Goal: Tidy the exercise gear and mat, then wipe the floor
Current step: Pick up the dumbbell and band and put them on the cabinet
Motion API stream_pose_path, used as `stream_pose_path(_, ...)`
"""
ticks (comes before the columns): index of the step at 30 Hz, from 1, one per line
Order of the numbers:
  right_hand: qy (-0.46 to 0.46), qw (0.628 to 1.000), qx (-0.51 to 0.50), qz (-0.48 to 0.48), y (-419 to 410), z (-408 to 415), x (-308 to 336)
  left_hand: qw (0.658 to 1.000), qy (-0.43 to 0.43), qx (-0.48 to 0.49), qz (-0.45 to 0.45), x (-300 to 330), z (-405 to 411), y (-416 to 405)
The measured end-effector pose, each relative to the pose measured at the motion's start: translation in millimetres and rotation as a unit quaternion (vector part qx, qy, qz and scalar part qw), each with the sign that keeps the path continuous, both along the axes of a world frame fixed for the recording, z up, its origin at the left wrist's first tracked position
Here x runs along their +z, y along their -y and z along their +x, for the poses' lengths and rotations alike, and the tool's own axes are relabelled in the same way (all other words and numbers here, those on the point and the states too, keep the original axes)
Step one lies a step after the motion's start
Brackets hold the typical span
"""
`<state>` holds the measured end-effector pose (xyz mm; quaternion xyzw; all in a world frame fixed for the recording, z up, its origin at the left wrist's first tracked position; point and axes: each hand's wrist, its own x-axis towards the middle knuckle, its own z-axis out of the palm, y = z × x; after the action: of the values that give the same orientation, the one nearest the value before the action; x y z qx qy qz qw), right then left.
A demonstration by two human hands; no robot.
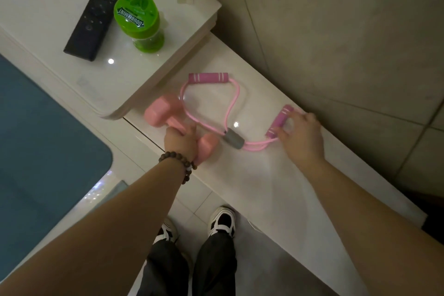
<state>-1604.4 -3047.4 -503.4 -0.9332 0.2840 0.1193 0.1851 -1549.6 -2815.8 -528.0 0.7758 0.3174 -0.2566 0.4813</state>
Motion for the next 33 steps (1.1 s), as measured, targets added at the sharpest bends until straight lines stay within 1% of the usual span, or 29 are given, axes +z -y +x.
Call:
stream_pose_path(1, 0.009, 0.998, 0.069, 0.004, -11, 1, -1, 1.000, -0.003, 0.001, 0.002, 0, 0, 1)
stream_pose_path(3, -0.025, 0.978, 0.206, -0.020, -30, 1, -10, 1.000, -0.013, -0.004, 0.008, 1, 0, 1)
stream_pose_path(4, -0.041, 0.971, 0.234, -0.035, -34, 2, -15, 1.000, -0.020, -0.014, 0.014, -1, 1, 0)
stream_pose_path(5, -0.039, 0.972, 0.228, -0.038, -36, 4, -19, 0.999, -0.026, -0.035, 0.029, -1, 3, -1)
stream_pose_path(6, -0.009, 0.979, 0.202, -0.031, -36, 5, -21, 0.995, -0.035, -0.070, 0.053, 0, 5, -3)
stream_pose_path(8, 0.095, 0.985, 0.142, -0.014, -31, 7, -22, 0.978, -0.042, -0.164, 0.118, 4, 7, -12)
stream_pose_path(10, 0.176, 0.978, 0.108, -0.014, -23, 9, -17, 0.949, -0.001, -0.242, 0.202, 17, 3, -22)
stream_pose_path(11, 0.189, 0.977, 0.095, -0.011, -18, 9, -14, 0.932, 0.041, -0.263, 0.245, 26, 1, -26)
stream_pose_path(12, 0.190, 0.978, 0.083, -0.005, -13, 10, -9, 0.916, 0.091, -0.277, 0.275, 35, -1, -28)
stream_pose_path(13, 0.180, 0.981, 0.072, -0.001, -8, 10, -6, 0.906, 0.140, -0.284, 0.281, 44, 0, -26)
stream_pose_path(15, 0.138, 0.989, 0.060, 0.006, 5, 11, -4, 0.901, 0.207, -0.305, 0.230, 50, 9, -16)
stream_pose_path(16, 0.111, 0.992, 0.065, 0.007, 11, 12, -4, 0.897, 0.217, -0.330, 0.200, 47, 15, -9)
stream_pose_path(17, 0.085, 0.994, 0.074, 0.008, 16, 13, -7, 0.887, 0.215, -0.366, 0.184, 42, 21, -1)
stream_pose_path(19, 0.045, 0.996, 0.069, 0.035, 21, 20, -12, 0.856, 0.185, -0.445, 0.187, 27, 34, 10)
stream_pose_path(21, 0.023, 0.995, 0.003, 0.094, 17, 30, -14, 0.823, 0.149, -0.506, 0.209, 13, 48, 18)
stream_pose_path(23, -0.004, 0.987, -0.066, 0.145, 10, 40, -19, 0.800, 0.157, -0.531, 0.230, 3, 60, 23)
stream_pose_path(25, -0.022, 0.980, -0.119, 0.158, 4, 44, -23, 0.787, 0.208, -0.525, 0.249, -2, 71, 26)
stream_pose_path(27, -0.005, 0.972, -0.164, 0.171, 3, 42, -27, 0.780, 0.246, -0.517, 0.252, -6, 81, 31)
stream_pose_path(29, 0.021, 0.969, -0.179, 0.169, 7, 35, -27, 0.791, 0.227, -0.516, 0.236, -8, 91, 36)
stream_pose_path(32, 0.055, 0.965, -0.196, 0.167, 23, 18, -21, 0.764, 0.214, -0.540, 0.280, -12, 104, 39)
stream_pose_path(33, 0.057, 0.962, -0.209, 0.166, 28, 11, -18, 0.779, 0.208, -0.524, 0.275, -11, 107, 39)
